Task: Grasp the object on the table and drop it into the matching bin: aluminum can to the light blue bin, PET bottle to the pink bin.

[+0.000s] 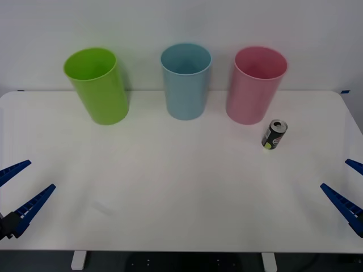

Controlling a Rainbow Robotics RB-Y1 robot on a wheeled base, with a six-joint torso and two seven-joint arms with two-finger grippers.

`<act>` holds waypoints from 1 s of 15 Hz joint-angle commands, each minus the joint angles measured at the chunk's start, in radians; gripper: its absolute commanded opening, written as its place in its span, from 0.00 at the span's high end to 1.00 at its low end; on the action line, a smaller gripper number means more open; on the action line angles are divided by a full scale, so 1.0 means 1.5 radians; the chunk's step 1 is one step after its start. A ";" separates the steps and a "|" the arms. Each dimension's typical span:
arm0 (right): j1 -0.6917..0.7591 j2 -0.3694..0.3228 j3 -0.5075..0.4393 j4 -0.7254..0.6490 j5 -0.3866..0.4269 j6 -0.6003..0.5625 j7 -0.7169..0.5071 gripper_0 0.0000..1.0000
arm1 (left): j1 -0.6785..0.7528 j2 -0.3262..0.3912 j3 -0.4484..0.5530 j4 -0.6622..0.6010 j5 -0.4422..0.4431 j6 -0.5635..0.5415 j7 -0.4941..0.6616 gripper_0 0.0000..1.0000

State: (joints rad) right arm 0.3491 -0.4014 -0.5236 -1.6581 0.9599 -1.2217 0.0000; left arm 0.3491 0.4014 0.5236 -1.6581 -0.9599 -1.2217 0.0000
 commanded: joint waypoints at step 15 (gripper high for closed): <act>-0.005 -0.004 0.042 0.079 -0.012 0.062 0.121 0.00 | 0.000 0.000 0.000 0.000 0.000 0.000 0.000 0.00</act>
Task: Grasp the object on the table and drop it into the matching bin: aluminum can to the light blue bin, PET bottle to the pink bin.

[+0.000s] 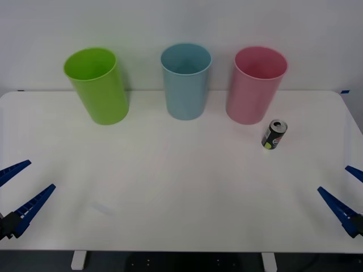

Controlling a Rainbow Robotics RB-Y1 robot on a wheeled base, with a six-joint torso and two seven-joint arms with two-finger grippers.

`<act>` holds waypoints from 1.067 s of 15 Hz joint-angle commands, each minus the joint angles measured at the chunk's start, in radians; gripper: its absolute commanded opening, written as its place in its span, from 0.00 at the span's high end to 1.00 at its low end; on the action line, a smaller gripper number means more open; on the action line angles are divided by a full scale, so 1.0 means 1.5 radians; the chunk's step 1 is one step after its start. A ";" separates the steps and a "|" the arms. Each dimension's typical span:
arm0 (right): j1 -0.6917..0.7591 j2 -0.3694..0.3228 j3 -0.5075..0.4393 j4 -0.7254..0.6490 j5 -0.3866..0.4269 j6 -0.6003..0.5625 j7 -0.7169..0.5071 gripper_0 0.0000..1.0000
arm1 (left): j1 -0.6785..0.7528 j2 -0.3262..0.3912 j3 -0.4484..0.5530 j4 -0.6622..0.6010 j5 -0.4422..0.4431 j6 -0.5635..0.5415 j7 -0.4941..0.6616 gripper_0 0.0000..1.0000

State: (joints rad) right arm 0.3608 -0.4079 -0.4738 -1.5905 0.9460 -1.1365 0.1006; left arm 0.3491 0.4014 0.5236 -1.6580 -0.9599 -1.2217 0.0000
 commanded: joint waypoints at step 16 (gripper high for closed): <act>-0.138 0.015 0.125 0.156 0.004 0.230 0.191 0.00 | 0.000 0.000 0.000 0.000 0.000 0.000 0.000 0.00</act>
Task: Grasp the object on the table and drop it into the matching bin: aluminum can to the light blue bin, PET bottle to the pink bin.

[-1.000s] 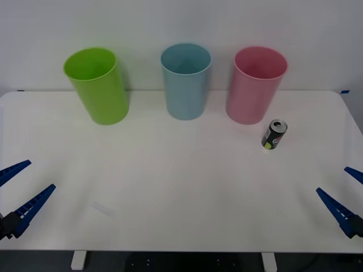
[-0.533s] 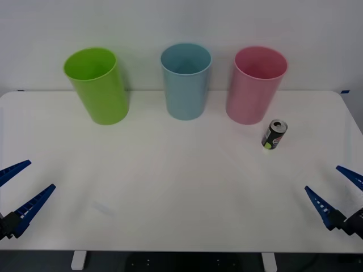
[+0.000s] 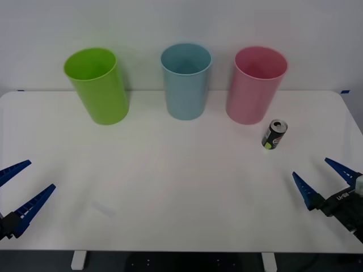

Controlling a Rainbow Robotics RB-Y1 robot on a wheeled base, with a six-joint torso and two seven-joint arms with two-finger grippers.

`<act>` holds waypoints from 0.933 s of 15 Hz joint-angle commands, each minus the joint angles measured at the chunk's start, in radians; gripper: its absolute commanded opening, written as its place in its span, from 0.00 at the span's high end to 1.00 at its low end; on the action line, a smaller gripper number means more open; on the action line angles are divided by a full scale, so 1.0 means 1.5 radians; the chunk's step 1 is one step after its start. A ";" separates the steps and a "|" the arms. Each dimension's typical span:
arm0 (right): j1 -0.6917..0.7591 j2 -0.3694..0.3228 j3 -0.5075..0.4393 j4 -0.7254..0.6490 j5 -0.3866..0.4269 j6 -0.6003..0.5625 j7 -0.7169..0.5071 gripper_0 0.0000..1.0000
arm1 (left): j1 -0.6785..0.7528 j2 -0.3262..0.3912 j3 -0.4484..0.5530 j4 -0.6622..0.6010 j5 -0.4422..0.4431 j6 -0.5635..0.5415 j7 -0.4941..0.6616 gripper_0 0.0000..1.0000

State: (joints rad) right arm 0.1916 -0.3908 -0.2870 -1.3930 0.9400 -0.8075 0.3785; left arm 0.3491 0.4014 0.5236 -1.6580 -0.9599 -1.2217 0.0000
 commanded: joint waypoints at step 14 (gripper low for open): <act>-0.204 0.019 0.083 0.169 0.017 0.151 0.030 0.00 | 0.000 0.000 0.000 0.000 0.000 0.000 0.000 0.00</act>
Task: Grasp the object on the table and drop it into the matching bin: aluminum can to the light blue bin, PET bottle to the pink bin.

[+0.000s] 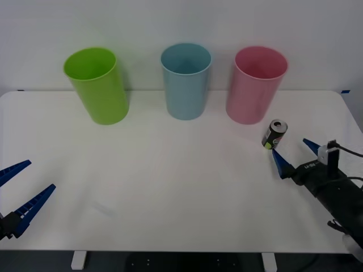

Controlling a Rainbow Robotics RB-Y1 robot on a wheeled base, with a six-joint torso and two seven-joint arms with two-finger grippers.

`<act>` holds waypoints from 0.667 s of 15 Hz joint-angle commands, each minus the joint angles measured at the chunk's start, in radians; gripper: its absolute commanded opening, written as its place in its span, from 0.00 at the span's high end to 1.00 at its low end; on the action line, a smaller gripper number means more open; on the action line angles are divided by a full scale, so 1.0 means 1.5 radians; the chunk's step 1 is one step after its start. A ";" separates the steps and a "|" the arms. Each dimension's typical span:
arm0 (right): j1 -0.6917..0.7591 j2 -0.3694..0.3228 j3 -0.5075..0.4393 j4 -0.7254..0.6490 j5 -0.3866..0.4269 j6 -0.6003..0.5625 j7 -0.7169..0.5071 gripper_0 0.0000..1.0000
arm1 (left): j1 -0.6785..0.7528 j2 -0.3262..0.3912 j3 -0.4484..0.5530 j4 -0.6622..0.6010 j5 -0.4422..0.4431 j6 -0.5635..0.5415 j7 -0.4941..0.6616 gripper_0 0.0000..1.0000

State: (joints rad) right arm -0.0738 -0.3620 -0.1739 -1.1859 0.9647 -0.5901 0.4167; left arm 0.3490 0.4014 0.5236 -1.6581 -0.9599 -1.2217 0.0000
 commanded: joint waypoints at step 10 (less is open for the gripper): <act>-0.179 0.012 0.021 0.206 0.001 0.025 0.029 0.00 | 0.000 0.000 0.000 0.000 0.000 0.000 0.000 0.00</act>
State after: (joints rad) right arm -0.3274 -0.3460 -0.1437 -0.8930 0.9660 -0.5571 0.4577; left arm 0.3490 0.4014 0.5236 -1.6581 -0.9599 -1.2217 0.0000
